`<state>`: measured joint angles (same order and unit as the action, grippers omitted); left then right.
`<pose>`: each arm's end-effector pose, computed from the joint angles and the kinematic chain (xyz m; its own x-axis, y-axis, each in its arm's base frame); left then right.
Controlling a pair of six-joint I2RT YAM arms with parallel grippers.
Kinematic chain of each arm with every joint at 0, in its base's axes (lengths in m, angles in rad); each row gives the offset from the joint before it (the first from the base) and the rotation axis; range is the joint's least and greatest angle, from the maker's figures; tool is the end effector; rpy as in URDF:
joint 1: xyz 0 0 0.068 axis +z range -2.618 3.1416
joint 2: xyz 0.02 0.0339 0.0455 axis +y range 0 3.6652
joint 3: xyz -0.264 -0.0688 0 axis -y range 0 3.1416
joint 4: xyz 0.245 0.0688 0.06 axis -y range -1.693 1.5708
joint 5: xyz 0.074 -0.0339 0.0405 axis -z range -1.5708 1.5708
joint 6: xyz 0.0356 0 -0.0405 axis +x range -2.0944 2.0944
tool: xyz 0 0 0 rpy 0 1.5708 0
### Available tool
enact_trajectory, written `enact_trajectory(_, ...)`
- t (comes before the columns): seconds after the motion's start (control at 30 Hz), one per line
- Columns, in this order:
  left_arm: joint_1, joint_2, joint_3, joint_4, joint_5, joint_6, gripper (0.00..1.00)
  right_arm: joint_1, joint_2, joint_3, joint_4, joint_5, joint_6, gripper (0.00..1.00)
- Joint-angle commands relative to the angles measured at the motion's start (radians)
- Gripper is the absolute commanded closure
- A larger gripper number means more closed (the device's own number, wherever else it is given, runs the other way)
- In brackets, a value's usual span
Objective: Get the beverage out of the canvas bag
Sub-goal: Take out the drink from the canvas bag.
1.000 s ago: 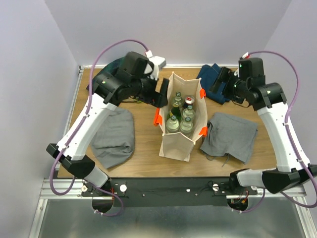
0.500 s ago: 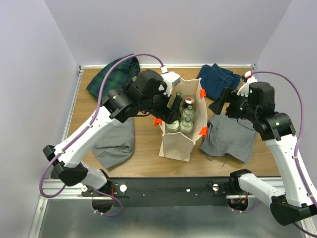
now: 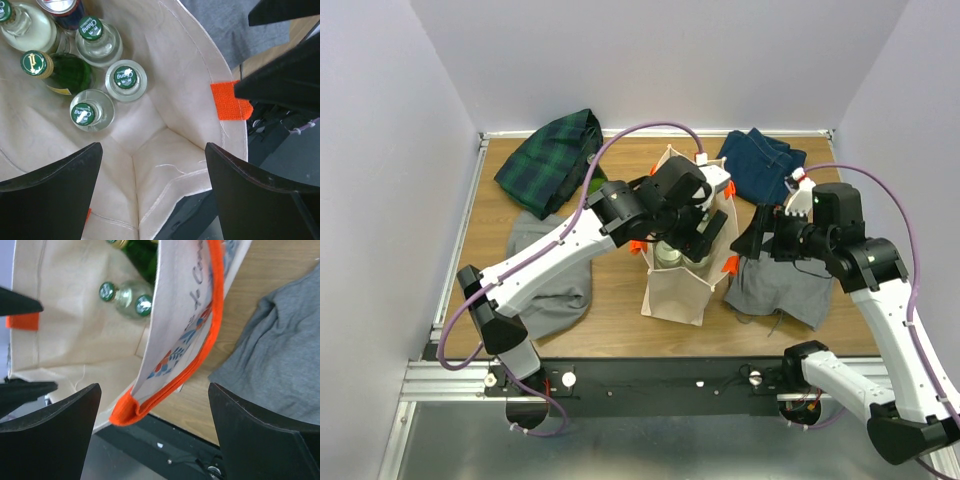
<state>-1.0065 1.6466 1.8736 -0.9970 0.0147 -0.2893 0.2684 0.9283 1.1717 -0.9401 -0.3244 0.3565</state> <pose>0.1835 -0.2909 0.4140 -0.5995 0.4138 -0.6852 0.7090 0.6718 -0.2146 0.1587 0.0554 0.3730 -0.7498 0.1369 -0.6474 -0.2405 0.8551 0.4593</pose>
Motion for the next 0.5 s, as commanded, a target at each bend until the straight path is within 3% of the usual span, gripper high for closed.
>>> enact_trajectory(0.0,-0.026,-0.013,-0.011,-0.005,-0.05,-0.028,0.07,0.003,-0.055,-0.049,-0.049,-0.097,-0.021,0.04)
enact_trajectory(0.27,-0.09,-0.097,-0.163,0.023,-0.088,-0.1,0.11,0.005,-0.085,0.006,-0.103,-0.107,-0.037,0.03)
enact_trajectory(0.47,-0.104,-0.22,-0.269,0.093,-0.139,-0.16,0.1,0.003,-0.075,0.023,0.004,-0.226,0.033,0.04)
